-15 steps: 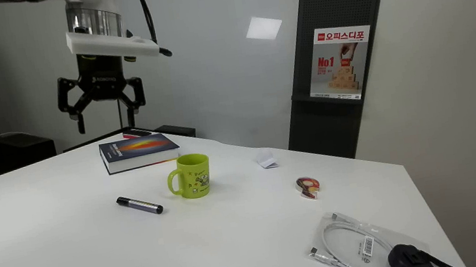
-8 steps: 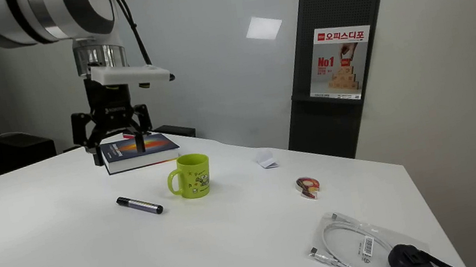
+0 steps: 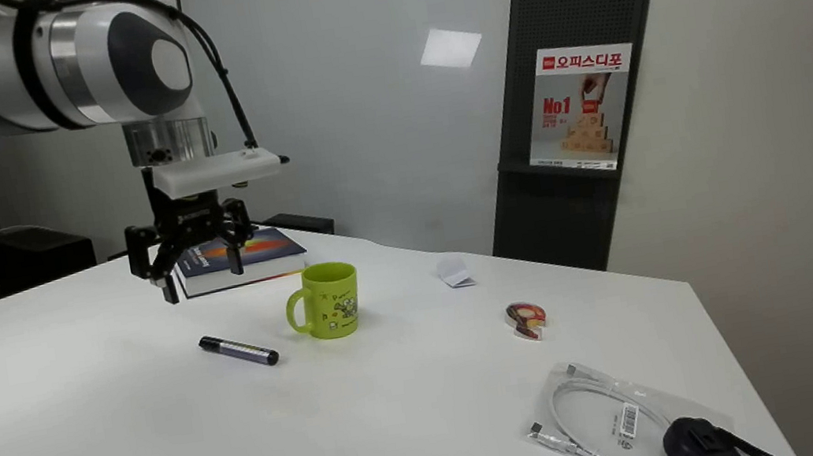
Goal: Put the marker into the green cup.
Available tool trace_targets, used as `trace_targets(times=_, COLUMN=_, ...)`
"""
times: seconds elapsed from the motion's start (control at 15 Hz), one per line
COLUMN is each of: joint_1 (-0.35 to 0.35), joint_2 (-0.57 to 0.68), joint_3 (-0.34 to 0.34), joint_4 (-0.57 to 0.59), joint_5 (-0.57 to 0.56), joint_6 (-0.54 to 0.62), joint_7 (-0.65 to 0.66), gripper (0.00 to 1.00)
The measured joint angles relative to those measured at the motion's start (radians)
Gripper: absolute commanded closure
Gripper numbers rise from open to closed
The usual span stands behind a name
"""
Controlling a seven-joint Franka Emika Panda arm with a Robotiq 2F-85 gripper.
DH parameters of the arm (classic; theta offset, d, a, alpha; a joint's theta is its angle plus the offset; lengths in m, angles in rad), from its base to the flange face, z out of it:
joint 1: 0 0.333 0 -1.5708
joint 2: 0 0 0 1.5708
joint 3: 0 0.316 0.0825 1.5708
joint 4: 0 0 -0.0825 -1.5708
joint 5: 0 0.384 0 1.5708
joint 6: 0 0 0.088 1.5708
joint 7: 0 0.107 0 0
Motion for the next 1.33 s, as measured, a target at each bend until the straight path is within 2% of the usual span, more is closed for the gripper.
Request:
trace_targets(times=0.47, joint_1=-0.012, joint_2=0.014, joint_3=0.015, joint_4=-0.001, joint_5=-0.005, joint_6=0.003, joint_7=-0.042, gripper=0.00)
trace_targets(times=0.73, joint_1=-0.012, joint_2=0.060, joint_3=0.018, joint_4=0.000, joint_5=-0.051, joint_6=0.031, joint_7=-0.067, gripper=0.00)
trace_targets(times=1.0, joint_1=-0.008, joint_2=0.121, joint_3=-0.012, joint_4=0.010, joint_5=-0.134, joint_6=0.093, joint_7=-0.066, gripper=0.00)
trace_targets(times=1.33, joint_1=-0.012, joint_2=0.194, joint_3=-0.041, joint_4=0.051, joint_5=-0.176, joint_6=0.096, joint_7=-0.070, gripper=0.00)
